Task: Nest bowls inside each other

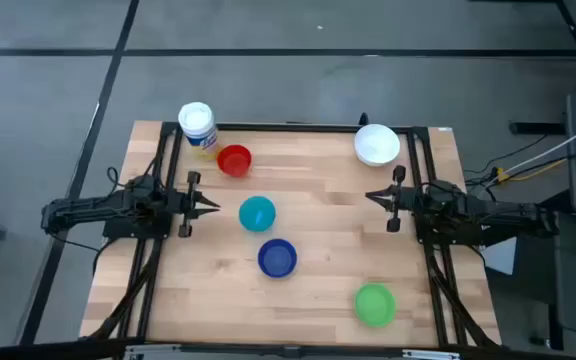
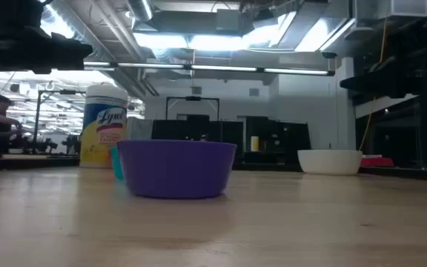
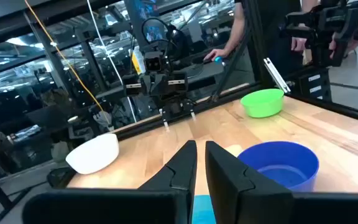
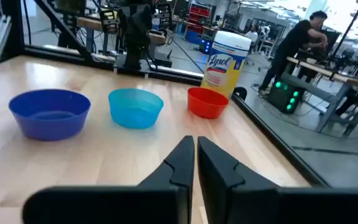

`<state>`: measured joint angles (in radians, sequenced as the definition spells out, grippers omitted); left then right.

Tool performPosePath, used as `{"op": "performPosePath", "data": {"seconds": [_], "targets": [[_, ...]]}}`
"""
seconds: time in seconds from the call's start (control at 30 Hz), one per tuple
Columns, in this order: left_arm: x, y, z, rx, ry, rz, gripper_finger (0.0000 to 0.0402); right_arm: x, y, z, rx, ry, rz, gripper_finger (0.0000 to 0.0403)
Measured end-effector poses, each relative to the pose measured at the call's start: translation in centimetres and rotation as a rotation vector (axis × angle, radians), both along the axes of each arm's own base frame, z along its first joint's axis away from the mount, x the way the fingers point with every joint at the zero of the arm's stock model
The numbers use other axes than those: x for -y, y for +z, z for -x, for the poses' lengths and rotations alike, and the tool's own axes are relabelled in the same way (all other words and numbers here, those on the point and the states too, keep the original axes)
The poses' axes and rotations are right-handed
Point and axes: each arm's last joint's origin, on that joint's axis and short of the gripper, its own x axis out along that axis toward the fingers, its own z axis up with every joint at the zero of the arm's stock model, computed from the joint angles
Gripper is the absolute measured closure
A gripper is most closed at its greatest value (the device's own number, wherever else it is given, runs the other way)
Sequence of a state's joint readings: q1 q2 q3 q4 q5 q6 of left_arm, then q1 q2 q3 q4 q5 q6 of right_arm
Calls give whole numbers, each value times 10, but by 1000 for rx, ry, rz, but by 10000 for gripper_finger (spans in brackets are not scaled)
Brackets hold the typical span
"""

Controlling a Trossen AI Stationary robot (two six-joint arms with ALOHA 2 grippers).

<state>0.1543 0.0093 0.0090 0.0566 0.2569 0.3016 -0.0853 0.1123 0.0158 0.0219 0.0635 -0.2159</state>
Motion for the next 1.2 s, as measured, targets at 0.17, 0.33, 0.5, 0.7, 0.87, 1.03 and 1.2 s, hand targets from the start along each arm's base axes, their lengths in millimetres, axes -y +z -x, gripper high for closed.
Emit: {"op": "performPosePath", "data": {"seconds": [0.17,0.33,0.5,0.7,0.87,1.03,1.2], "targets": [[0,5,0,39,-12,125,370,0,3,0,43,-3,-49,380],[1,17,2,127,-62,379,370,0,13,0,165,-3,-246,380],[-1,18,3,169,31,240,370,0,23,1,283,14,-320,380],[-6,21,3,219,186,182,370,1,40,6,497,11,-492,380],[-7,22,4,243,241,212,370,2,40,6,511,-14,-497,380],[-9,22,5,252,296,269,370,2,40,6,509,-13,-497,380],[-8,25,5,284,249,364,370,2,40,6,507,-5,-497,380]]}}
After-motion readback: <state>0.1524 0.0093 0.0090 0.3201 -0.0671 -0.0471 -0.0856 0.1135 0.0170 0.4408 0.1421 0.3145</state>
